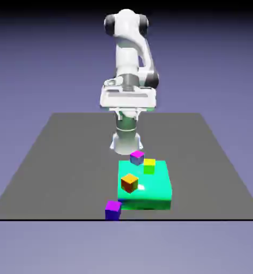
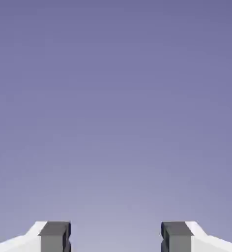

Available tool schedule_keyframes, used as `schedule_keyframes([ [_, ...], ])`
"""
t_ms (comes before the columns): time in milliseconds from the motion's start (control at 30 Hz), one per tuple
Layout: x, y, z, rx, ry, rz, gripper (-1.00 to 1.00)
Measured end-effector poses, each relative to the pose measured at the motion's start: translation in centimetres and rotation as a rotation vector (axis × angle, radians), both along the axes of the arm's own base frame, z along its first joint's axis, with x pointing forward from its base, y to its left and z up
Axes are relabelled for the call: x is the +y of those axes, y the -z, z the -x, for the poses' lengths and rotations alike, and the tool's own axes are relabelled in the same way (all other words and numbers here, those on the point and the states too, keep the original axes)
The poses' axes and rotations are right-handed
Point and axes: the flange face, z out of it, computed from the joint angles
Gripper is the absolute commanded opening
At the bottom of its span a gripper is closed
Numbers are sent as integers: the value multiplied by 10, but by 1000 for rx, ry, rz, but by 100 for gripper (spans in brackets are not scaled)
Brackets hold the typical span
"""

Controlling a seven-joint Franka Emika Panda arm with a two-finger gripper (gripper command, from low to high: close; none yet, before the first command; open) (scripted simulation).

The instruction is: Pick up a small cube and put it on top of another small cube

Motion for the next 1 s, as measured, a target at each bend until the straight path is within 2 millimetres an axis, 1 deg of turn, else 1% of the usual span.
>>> schedule_keyframes([
  [133,-7,28,-32,131,36,-18,0],
  [267,-16,61,-62,262,74,-36,0],
  [400,-25,100,-88,393,114,-53,0],
  [567,-37,155,-115,555,166,-73,0],
  [700,-47,203,-130,686,207,-87,0],
  [833,-57,255,-140,815,250,-100,0],
  [867,-57,255,-140,815,250,-100,0],
  [1000,-56,317,-138,815,250,-100,0],
])
